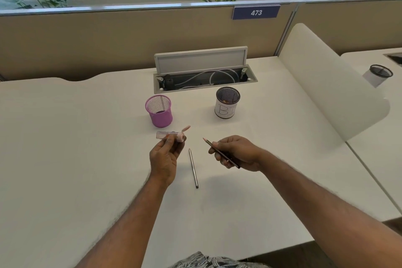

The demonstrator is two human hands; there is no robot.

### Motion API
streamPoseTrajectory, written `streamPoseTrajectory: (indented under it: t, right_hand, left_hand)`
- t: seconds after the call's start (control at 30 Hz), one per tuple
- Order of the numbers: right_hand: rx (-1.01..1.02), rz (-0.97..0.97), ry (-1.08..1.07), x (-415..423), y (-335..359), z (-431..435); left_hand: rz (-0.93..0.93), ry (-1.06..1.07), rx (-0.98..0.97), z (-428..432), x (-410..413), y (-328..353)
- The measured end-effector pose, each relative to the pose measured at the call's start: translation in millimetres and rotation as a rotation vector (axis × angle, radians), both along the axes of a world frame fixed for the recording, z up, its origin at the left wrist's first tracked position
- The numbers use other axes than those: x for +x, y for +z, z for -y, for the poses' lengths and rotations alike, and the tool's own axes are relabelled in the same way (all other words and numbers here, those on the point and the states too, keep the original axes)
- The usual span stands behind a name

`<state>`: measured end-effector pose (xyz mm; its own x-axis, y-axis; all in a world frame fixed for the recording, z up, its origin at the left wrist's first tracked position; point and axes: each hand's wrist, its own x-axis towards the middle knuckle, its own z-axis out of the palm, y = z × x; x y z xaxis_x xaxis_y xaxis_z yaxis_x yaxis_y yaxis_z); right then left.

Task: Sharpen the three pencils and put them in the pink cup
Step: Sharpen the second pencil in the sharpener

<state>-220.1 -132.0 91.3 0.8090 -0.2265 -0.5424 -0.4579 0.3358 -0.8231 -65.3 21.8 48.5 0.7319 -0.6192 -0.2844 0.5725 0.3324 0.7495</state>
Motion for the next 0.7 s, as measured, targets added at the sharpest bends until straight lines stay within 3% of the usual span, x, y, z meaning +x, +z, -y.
streamPoseTrajectory:
  t: [0.43, 0.7]
  right_hand:
    - [-0.005, 0.119, -0.105, -4.2, -7.4, -15.7]
    - [-0.305, 0.098, -0.079, 9.6, 0.2, -23.5]
  left_hand:
    - [-0.028, -0.064, 0.008, 2.7, -14.6, 7.7]
    - [-0.004, -0.099, 0.005, 1.2, -21.3, 12.0]
